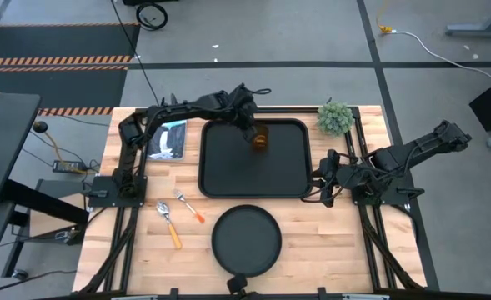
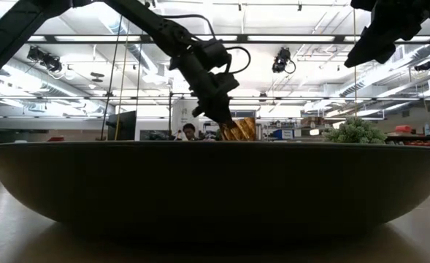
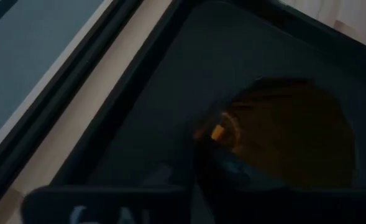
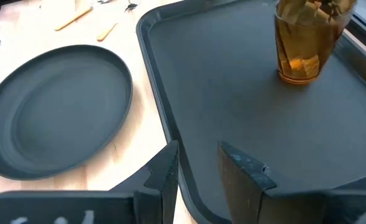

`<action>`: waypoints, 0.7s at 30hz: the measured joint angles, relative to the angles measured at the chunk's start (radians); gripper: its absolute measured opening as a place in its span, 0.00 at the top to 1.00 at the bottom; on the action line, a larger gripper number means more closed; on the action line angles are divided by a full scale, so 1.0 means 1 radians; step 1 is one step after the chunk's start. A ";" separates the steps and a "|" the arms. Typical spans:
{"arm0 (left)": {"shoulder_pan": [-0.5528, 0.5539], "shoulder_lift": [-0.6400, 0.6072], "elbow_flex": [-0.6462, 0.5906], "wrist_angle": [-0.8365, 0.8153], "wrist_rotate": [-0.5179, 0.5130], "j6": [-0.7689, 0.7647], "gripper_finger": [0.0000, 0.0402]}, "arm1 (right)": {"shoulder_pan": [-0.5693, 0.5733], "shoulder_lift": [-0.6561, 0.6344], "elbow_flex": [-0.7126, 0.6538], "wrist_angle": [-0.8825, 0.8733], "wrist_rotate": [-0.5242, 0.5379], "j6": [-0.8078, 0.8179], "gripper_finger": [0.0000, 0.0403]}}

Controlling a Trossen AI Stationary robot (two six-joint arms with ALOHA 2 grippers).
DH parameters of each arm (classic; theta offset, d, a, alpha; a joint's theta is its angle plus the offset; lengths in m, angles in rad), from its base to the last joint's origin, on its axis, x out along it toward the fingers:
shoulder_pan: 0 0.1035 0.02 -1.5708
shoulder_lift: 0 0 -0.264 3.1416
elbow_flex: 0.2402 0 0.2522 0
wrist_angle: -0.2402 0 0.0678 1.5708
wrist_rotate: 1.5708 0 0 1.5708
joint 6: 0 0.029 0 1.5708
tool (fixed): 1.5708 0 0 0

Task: Pick and place plate/cup/fork/spoon on tray
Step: Put the orange cup on the black tray

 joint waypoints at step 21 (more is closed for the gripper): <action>0.026 -0.122 -0.010 -0.273 -0.002 0.252 0.68 | 0.000 0.001 0.000 0.000 0.002 -0.001 0.71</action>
